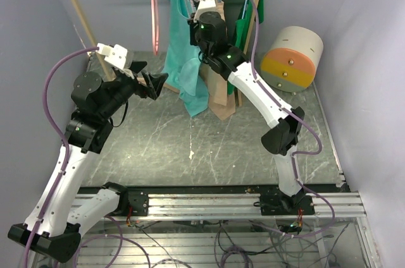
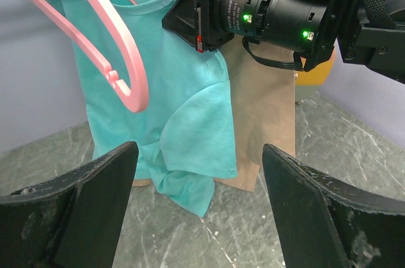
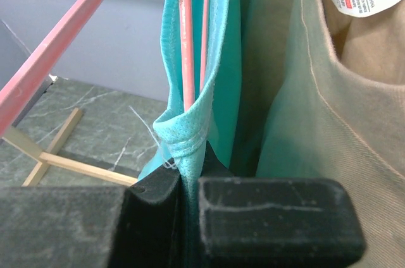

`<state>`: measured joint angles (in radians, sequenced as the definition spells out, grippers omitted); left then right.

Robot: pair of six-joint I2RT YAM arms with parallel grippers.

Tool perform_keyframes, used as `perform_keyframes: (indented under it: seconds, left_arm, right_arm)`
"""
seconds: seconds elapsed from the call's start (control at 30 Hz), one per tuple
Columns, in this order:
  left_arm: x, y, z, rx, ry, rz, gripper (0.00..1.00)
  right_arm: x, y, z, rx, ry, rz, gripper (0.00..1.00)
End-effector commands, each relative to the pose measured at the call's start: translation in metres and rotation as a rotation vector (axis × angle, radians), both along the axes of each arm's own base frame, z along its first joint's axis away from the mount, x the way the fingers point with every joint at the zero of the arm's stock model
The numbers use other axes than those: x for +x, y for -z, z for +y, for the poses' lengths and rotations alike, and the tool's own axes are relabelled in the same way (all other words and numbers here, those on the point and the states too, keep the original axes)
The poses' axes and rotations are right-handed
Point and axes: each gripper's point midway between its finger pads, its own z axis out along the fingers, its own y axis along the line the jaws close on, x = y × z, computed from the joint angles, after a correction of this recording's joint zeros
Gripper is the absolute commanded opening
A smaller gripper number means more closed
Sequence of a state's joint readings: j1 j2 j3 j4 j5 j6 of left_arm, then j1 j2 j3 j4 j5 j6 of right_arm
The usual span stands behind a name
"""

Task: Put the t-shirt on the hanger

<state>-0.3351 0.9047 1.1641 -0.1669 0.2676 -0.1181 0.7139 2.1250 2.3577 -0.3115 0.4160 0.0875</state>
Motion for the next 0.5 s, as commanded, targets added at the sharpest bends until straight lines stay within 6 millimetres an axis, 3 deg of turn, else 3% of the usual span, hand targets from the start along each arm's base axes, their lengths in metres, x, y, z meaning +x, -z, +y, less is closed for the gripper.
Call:
perform_keyframes:
  seconds: [0.0, 0.2, 0.3, 0.33, 0.37, 0.47]
  left_arm:
    - [-0.006, -0.011, -0.001, -0.024, 0.021, -0.037, 0.90]
    - [-0.008, -0.007, -0.001, -0.010, 0.023, -0.024, 0.90]
    - [-0.009, -0.003, 0.000, -0.002, 0.024, -0.020, 0.90]
    - [-0.010, -0.002, 0.001, -0.001, 0.021, -0.019, 0.90]
    - [-0.010, -0.002, 0.001, 0.000, 0.020, -0.018, 0.90]
    - [-0.012, 0.000, 0.002, 0.001, 0.018, -0.014, 0.90]
  right_arm:
    - [0.004, 0.002, 0.005, 0.039, -0.034, 0.022, 0.00]
    - [0.000, 0.024, 0.013, 0.019, -0.093, 0.086, 0.00]
    - [-0.013, 0.018, 0.015, 0.017, -0.148, 0.071, 0.27]
    - [-0.019, 0.012, 0.015, 0.010, -0.170, 0.053, 0.51]
    - [-0.025, 0.010, 0.017, -0.001, -0.191, 0.041, 0.63]
    - [-0.052, -0.025, 0.008, 0.023, -0.237, -0.009, 0.76]
